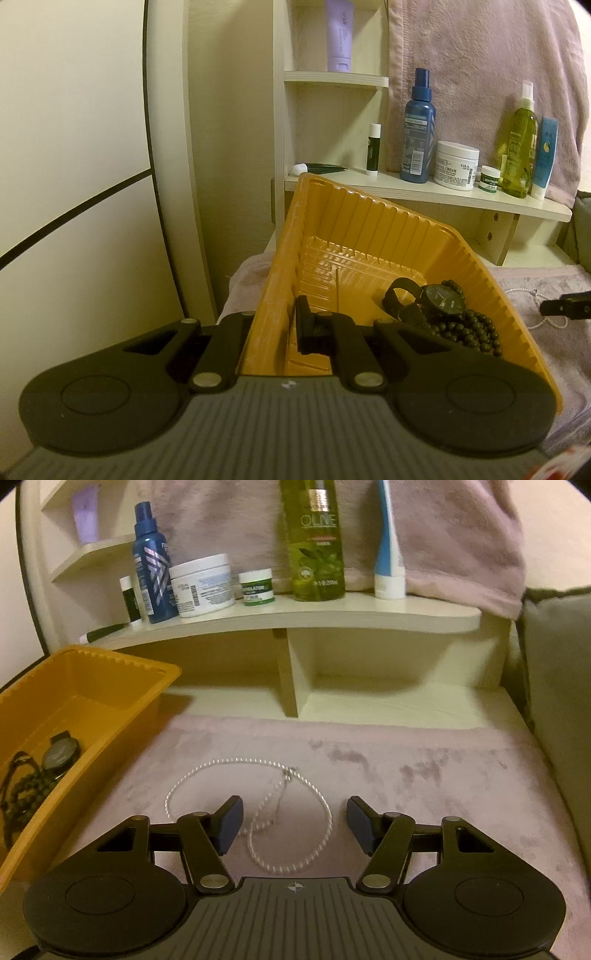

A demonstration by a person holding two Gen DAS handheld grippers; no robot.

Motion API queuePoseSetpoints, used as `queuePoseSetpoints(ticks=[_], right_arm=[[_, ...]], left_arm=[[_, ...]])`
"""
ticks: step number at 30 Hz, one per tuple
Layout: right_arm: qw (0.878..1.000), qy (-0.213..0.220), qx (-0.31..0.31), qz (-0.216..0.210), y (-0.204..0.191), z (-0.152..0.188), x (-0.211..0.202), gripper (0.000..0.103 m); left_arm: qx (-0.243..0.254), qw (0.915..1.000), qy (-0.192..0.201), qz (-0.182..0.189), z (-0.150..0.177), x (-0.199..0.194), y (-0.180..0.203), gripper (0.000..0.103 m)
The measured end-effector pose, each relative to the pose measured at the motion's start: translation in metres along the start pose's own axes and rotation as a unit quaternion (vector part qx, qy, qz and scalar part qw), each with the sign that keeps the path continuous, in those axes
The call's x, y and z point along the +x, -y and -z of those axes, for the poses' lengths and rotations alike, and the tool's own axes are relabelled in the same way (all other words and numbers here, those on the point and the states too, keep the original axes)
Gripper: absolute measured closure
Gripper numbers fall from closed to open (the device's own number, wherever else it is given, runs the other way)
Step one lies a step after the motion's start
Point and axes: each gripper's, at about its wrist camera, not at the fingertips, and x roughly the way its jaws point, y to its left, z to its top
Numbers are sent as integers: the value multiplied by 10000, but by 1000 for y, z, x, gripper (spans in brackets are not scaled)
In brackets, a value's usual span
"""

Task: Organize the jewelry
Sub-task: 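Move the right gripper to the pearl necklace and pinch its clasp, then lift the pearl necklace high with the right gripper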

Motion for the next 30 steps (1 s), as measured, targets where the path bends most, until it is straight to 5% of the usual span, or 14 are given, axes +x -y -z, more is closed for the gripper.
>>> queuePoseSetpoints(ticks=[5,17,30], right_arm=[[9990,-7,-442,103,-14,-3,18,42],[9982,43,-604,-13,-25,-2,23,100],[9968,581,-145,-539,-23,-30,-22,101]], left_arm=[[-4,10000,-1,3,0,0,0,95],[-1,10000,6,2,0,-1,0,95],[-23,10000,-52,54,2,-2,0,95]])
